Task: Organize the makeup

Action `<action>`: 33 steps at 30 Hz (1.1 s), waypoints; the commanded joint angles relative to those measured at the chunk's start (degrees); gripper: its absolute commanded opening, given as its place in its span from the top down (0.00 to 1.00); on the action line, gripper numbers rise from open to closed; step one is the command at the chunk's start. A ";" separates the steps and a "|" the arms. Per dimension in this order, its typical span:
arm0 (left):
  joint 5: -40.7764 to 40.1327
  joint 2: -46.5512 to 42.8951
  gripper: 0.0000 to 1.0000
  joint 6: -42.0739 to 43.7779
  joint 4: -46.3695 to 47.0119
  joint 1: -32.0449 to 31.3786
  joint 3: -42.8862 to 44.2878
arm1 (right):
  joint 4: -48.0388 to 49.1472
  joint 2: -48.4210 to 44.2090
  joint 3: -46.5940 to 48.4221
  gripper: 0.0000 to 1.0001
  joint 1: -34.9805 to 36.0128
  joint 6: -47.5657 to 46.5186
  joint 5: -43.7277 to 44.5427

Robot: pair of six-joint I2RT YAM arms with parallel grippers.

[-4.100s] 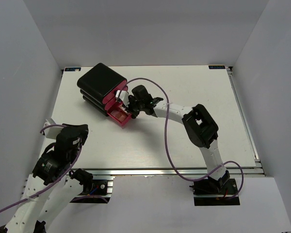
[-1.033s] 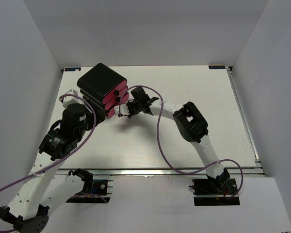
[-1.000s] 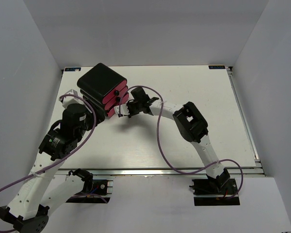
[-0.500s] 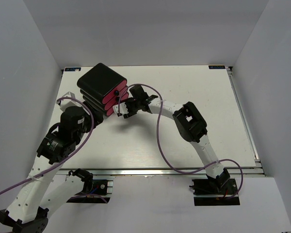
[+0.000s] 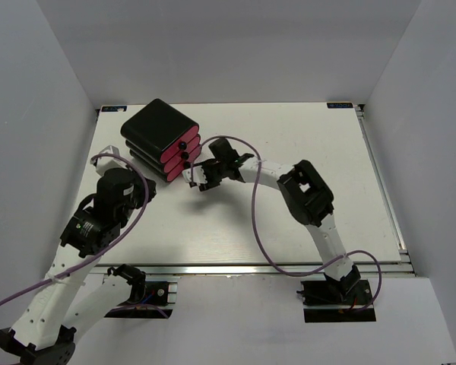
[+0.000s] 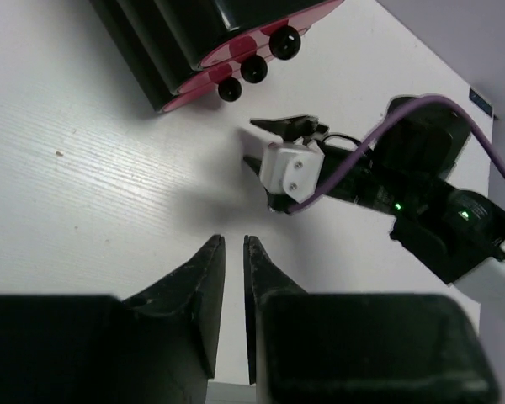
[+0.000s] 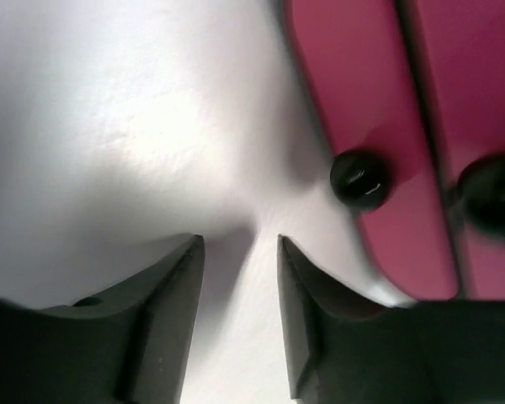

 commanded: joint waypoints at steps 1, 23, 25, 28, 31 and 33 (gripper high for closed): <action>1.05 -0.99 0.77 0.84 4.26 0.19 -1.84 | -3.72 -7.74 -9.22 0.39 -1.44 5.59 -2.64; 28.91 10.34 0.02 10.16 36.79 0.19 -7.74 | -9.86 -53.91 -20.50 0.11 -25.43 67.31 1.92; 29.62 10.61 0.02 10.16 38.28 0.19 -7.56 | -10.04 -54.96 -20.94 0.11 -26.31 68.01 4.38; 30.50 10.34 0.02 9.72 40.21 0.19 -8.00 | -10.13 -56.63 -21.64 0.11 -28.68 68.28 5.88; 30.94 9.56 0.02 9.37 41.71 0.19 -8.70 | -10.04 -57.87 -21.64 0.11 -29.30 68.19 7.63; 31.12 9.29 0.02 9.28 42.33 0.19 -8.79 | -10.13 -58.65 -21.55 0.11 -29.39 68.37 8.95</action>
